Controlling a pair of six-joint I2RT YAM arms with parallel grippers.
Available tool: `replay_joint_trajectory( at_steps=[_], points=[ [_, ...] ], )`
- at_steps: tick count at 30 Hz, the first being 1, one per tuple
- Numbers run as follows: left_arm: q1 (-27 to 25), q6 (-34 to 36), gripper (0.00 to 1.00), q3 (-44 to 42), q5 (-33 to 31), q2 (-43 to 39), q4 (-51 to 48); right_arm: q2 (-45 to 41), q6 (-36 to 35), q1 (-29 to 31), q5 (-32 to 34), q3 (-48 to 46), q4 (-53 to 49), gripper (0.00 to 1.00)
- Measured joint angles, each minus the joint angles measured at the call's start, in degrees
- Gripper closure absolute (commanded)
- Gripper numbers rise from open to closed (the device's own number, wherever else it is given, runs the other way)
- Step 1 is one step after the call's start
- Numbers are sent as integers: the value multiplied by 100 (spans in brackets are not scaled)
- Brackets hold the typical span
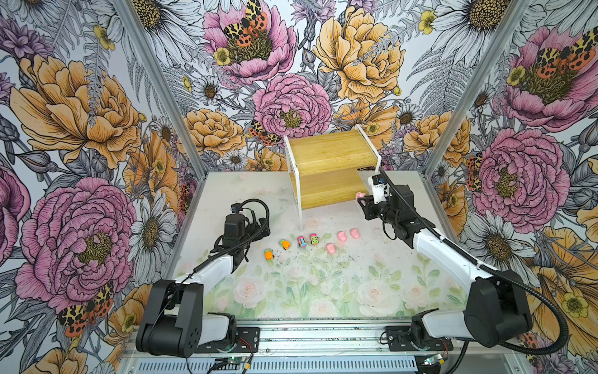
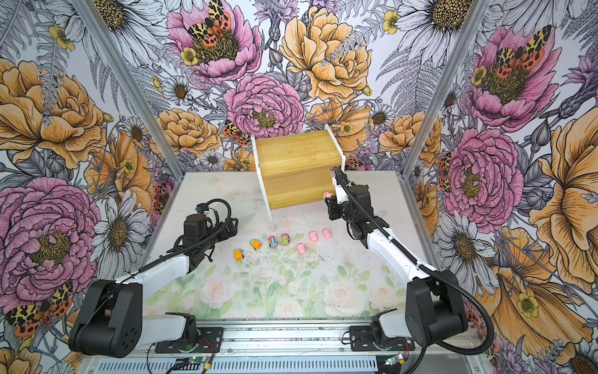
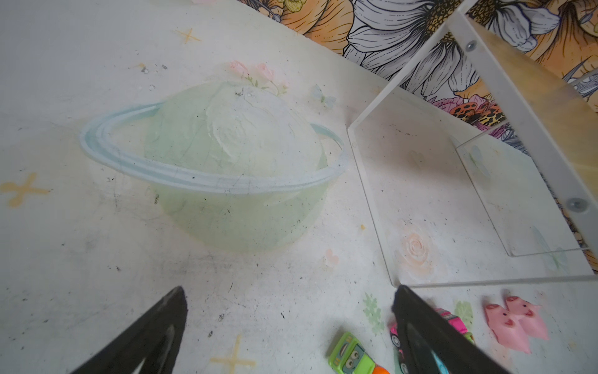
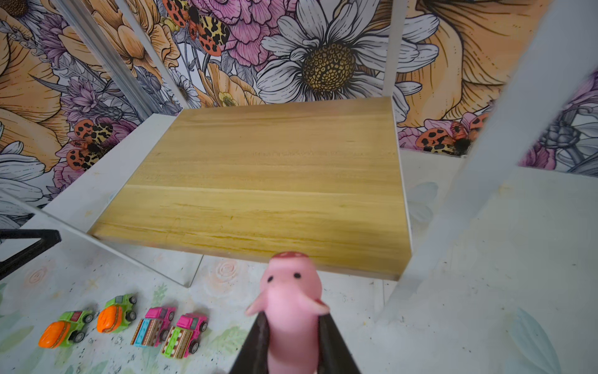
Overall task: Place and organize the plastic toys onto the shelf
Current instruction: 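Lift the pink pig with the right gripper toward the lower shelf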
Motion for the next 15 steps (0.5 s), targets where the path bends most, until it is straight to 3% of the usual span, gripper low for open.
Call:
replay_joint_trajectory(
  at_steps=[15],
  points=[
    [127, 2, 1, 0, 39, 2, -2, 732, 420, 0, 435, 459, 284, 73]
  ],
)
